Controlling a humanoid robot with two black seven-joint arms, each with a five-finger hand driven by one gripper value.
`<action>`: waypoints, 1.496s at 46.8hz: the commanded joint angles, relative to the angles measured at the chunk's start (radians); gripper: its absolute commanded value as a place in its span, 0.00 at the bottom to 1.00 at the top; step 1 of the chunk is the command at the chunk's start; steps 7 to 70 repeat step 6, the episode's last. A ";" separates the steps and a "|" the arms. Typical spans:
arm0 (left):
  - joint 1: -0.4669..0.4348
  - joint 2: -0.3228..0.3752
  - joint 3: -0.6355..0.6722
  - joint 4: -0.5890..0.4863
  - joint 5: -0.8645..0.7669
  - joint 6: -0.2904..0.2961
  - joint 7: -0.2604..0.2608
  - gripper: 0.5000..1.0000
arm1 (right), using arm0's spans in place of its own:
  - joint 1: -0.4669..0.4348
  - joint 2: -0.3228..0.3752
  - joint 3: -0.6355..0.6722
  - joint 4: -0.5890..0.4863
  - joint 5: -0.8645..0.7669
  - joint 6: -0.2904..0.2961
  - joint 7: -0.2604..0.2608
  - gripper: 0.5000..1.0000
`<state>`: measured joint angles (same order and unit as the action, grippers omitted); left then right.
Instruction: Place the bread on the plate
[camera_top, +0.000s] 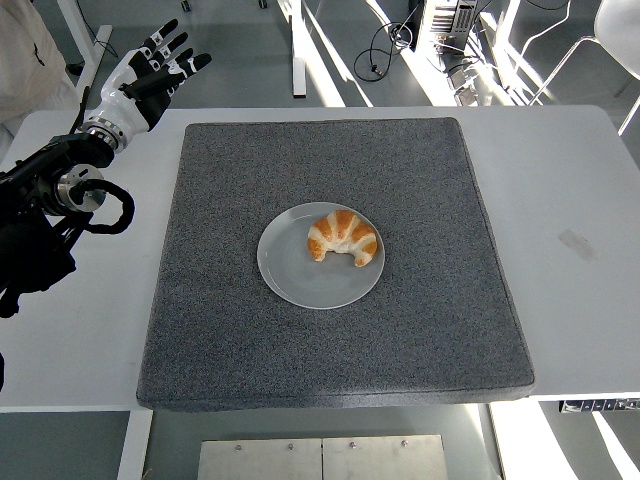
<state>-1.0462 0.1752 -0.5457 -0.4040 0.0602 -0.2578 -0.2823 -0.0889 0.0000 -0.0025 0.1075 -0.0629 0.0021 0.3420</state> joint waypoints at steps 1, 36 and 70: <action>0.000 -0.002 0.000 -0.001 0.000 0.002 0.000 0.96 | 0.001 0.000 0.001 0.000 0.000 -0.002 0.000 1.00; 0.000 -0.003 0.000 -0.001 0.000 0.002 0.000 0.96 | 0.003 0.000 -0.001 0.000 0.000 -0.004 0.000 1.00; 0.000 -0.003 0.000 -0.001 0.000 0.002 0.000 0.96 | 0.003 0.000 -0.001 0.000 0.000 -0.004 0.000 1.00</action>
